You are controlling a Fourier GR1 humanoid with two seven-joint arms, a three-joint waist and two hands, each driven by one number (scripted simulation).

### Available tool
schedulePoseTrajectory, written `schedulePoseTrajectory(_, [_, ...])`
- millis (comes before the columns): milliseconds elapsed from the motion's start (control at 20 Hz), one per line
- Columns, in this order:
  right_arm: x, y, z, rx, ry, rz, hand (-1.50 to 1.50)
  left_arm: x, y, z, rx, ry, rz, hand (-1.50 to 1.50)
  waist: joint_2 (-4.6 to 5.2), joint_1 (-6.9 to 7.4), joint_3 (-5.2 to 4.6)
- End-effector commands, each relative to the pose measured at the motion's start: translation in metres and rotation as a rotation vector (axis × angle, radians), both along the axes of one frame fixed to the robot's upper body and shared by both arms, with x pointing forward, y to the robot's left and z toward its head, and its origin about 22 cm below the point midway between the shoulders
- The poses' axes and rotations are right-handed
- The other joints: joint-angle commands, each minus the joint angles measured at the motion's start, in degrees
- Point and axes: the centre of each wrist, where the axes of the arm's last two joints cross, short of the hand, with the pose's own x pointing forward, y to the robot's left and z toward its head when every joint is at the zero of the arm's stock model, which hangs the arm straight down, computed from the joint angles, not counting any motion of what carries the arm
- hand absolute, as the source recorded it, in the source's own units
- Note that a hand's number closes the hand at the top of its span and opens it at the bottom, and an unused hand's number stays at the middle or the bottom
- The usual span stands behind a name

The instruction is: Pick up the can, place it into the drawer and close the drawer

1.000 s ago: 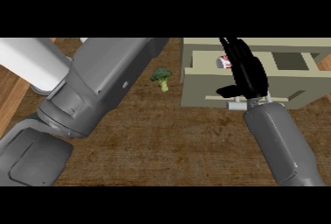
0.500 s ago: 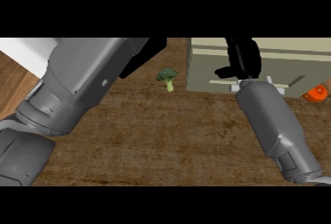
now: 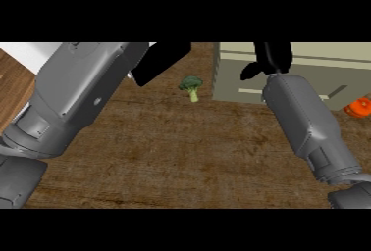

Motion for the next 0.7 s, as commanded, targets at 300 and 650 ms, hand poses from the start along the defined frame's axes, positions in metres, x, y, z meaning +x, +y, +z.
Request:
schedulePoseTrajectory(300, [0.022, 0.017, 0.066, 0.121, -0.098, 0.026, -1.5, -0.006, 0.026, 0.012, -0.003, -0.005, -0.005, -1.5, 0.65, 1.52, 0.02])
schedulePoseTrajectory(650, [0.014, 0.032, 0.033, 0.209, -0.09, 0.088, -1.5, -0.017, 0.034, -0.004, -0.008, -0.004, -0.04, -1.5, 0.38, 1.82, 0.04])
